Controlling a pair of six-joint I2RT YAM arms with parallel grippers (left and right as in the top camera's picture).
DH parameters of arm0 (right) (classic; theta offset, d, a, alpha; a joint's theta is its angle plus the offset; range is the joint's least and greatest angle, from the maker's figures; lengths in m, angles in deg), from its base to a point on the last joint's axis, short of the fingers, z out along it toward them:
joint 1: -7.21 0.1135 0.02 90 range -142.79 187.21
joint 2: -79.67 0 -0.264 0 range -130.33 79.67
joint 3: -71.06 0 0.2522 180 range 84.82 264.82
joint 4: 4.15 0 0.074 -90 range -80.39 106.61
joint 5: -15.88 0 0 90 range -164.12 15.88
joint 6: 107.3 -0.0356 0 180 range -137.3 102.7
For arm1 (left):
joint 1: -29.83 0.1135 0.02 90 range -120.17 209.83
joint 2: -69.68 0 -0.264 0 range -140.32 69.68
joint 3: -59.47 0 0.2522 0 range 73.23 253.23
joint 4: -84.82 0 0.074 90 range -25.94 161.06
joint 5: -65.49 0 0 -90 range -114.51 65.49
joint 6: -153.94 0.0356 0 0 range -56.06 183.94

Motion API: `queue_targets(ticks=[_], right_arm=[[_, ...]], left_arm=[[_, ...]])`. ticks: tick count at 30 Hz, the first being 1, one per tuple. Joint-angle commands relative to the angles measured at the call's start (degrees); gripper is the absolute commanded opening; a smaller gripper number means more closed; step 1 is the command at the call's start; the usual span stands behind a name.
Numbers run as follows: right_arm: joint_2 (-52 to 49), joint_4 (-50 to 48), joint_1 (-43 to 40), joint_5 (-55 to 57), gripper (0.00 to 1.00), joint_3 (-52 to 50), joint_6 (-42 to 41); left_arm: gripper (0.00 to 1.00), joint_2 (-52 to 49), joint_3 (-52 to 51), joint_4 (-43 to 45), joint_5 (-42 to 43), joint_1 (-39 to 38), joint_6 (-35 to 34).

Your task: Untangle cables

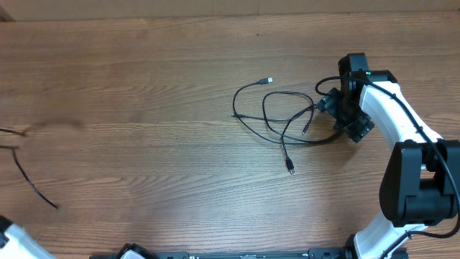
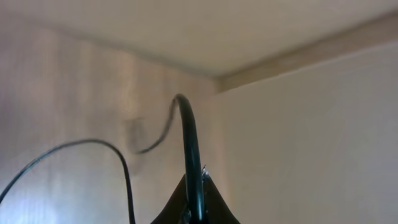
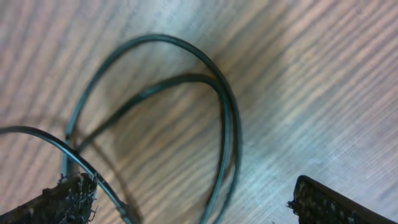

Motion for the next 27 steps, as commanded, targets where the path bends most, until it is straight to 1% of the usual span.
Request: queue_targets(ticks=[1,4,6,9,12,17,19,22,23,24,25,27], right_arm=[[0.3,-2.0,0.0,0.6,1.00,-0.2,-0.1],[0.3,-3.9,0.0,0.6,1.00,-0.2,-0.1],[0.3,-4.9,0.0,0.6,1.00,-0.2,-0.1],[0.3,-5.9,0.0,0.6,1.00,-0.2,-0.1],[0.3,-6.1,0.0,0.6,1.00,-0.2,-0.1],[0.3,-6.1,0.0,0.6,1.00,-0.2,-0.1],[0.3,-6.1,0.0,0.6,1.00,-0.2,-0.1],[0.3,-6.1,0.0,0.6,1.00,-0.2,-0.1],[0.3,-6.1,0.0,0.6,1.00,-0.2,-0.1],[0.3,-6.1,0.0,0.6,1.00,-0.2,-0.1],[0.3,-6.1,0.0,0.6,1.00,-0.2,-0.1],[0.3,-6.1,0.0,0.6,1.00,-0.2,-0.1]], left_arm=[[0.04,-0.2,8.2,0.2,3.8,0.3,2.6],[0.04,-3.0,14.8,-2.6,2.3,0.4,2.6],[0.04,-5.5,19.7,-5.7,-0.2,0.4,3.1],[0.04,-9.5,25.7,-9.7,-4.4,0.4,6.1],[0.04,-12.9,27.9,-12.5,-7.4,0.4,8.5],[0.04,-18.8,27.7,-15.3,-6.3,0.3,8.9],[0.04,-21.0,27.7,-14.1,-4.2,0.3,10.4],[0.04,-23.3,27.7,-7.1,4.2,0.3,15.1],[0.04,-23.6,27.7,-3.9,7.8,0.3,15.7],[0.04,-23.8,27.7,-2.2,9.1,0.3,15.6],[0.04,-23.8,27.7,-1.0,9.3,0.3,15.4],[0.04,-24.0,27.7,-1.0,6.0,0.3,13.9]])
